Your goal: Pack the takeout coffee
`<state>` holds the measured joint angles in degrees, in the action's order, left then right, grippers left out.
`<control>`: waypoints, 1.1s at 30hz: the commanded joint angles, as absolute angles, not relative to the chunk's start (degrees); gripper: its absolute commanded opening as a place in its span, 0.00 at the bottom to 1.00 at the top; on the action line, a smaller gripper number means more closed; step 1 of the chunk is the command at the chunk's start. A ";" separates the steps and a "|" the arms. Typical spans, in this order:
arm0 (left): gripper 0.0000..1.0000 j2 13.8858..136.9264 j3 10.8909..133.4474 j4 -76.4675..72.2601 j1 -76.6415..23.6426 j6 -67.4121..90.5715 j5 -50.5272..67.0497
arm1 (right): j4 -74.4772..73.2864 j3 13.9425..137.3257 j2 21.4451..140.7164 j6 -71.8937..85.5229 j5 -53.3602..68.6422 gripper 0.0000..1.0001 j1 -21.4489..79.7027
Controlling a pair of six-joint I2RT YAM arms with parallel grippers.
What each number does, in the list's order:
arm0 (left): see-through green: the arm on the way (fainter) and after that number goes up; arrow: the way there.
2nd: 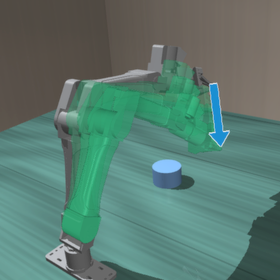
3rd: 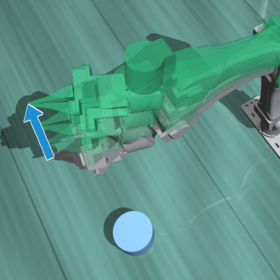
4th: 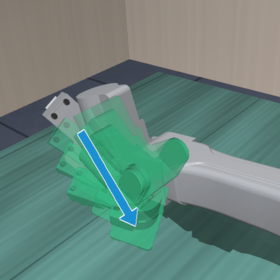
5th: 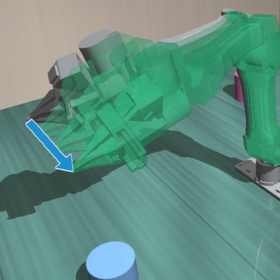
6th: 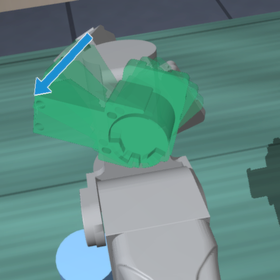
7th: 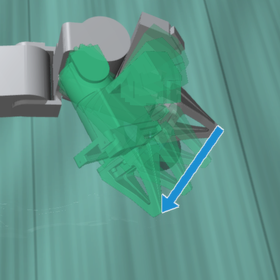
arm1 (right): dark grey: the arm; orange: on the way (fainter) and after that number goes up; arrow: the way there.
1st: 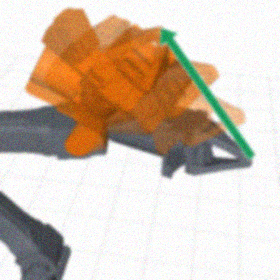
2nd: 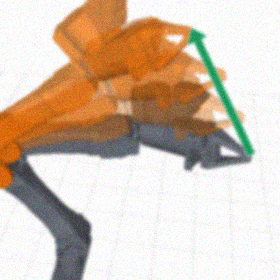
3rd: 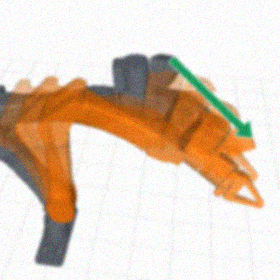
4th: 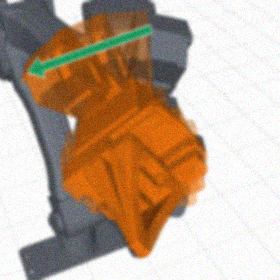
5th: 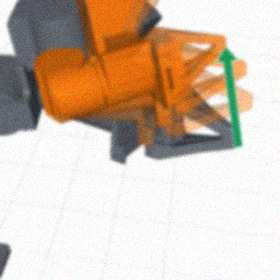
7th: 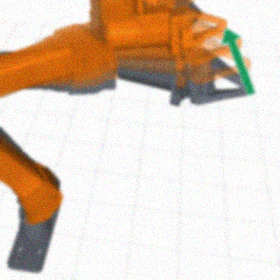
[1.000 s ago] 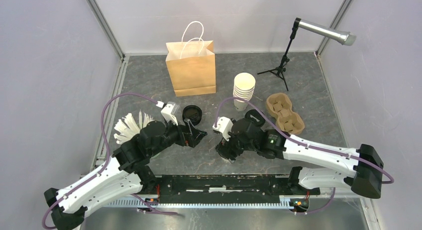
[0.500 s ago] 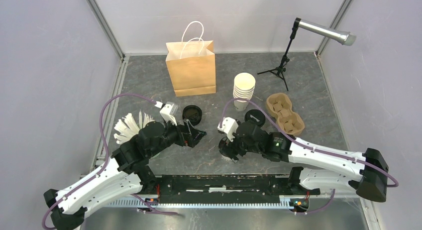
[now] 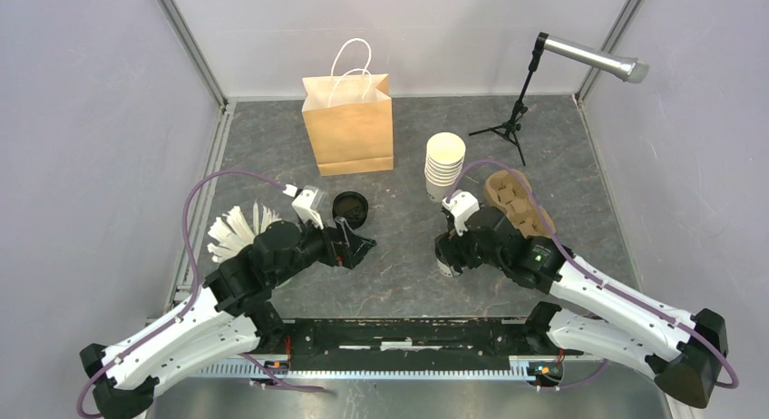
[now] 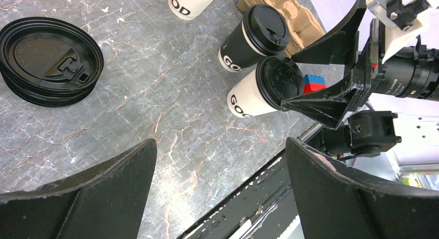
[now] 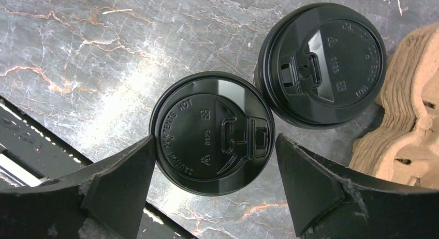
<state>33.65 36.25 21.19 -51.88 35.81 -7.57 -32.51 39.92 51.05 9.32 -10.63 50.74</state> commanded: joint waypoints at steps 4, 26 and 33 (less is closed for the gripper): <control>1.00 35.81 38.42 20.97 -52.11 32.18 -8.97 | -40.78 38.10 51.40 12.50 -18.17 0.93 48.70; 1.00 41.08 43.23 25.12 -52.10 31.84 -11.18 | -44.51 42.35 47.89 13.02 -17.52 0.98 48.08; 1.00 43.12 44.00 25.51 -52.09 30.98 -13.55 | -44.74 44.64 47.21 10.84 -14.99 0.98 48.08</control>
<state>42.06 41.30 25.34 -51.88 34.70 -11.05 -43.22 42.11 48.03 12.95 -16.49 48.25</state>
